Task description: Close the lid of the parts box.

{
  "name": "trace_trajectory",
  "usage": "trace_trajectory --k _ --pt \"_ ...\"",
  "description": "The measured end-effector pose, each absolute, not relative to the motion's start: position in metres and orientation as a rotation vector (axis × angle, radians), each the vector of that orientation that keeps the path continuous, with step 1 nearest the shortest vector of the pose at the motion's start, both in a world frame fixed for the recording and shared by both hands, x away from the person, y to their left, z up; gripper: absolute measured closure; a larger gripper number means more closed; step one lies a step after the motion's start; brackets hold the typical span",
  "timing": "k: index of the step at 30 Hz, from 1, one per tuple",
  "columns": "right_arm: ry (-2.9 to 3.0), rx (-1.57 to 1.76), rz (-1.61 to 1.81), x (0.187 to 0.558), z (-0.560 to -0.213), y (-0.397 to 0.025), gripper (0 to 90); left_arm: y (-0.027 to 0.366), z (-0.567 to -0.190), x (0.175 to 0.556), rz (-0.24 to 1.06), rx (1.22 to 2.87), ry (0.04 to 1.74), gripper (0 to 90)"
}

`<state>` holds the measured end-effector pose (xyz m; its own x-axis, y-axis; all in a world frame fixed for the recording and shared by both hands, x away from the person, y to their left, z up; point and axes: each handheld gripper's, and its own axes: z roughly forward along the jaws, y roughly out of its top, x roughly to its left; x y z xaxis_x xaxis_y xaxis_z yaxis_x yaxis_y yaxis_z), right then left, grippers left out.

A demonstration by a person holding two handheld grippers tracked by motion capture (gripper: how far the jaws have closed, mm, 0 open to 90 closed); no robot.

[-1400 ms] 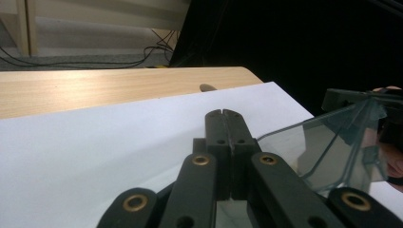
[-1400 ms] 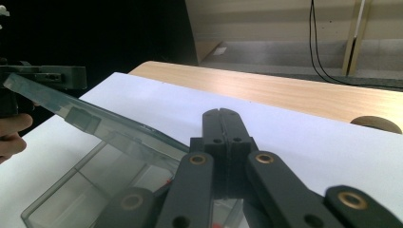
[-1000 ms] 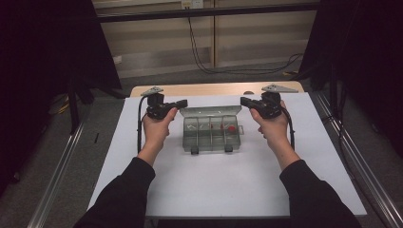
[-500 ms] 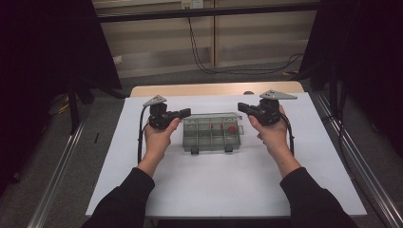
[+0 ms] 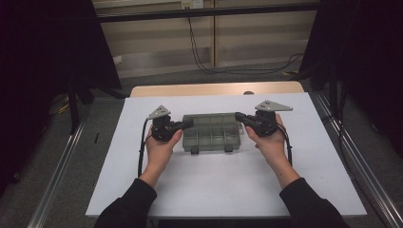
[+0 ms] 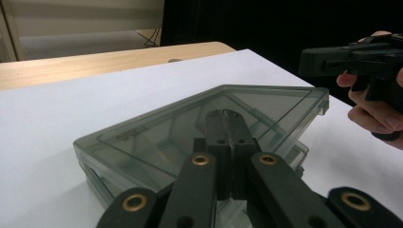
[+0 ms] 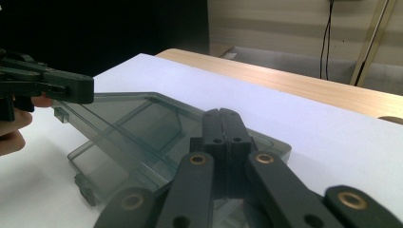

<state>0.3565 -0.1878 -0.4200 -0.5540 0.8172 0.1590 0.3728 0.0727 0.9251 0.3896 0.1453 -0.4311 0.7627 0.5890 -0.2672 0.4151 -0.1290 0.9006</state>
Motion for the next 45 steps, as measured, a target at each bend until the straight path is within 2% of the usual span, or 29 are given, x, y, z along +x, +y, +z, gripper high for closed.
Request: trace_trajectory --k 15,19,27,35,45 --pt "1.948 1.184 1.468 0.337 -0.441 -0.19 90.0 0.155 -0.442 0.369 0.225 1.738 0.824 90.0" --pt "1.946 1.19 1.465 0.333 -0.446 -0.191 90.0 0.156 -0.449 0.366 0.199 1.728 0.841 90.0" --pt "1.98 1.183 1.447 0.326 -0.457 -0.188 90.0 0.154 -0.458 0.357 0.267 1.775 0.886 90.0" --pt "2.009 1.19 1.417 0.323 -0.468 -0.183 90.0 0.157 -0.468 0.353 0.25 1.774 0.921 90.0" --pt "2.022 1.203 1.402 0.322 -0.475 -0.181 90.0 0.157 -0.472 0.349 0.291 1.784 0.939 90.0"
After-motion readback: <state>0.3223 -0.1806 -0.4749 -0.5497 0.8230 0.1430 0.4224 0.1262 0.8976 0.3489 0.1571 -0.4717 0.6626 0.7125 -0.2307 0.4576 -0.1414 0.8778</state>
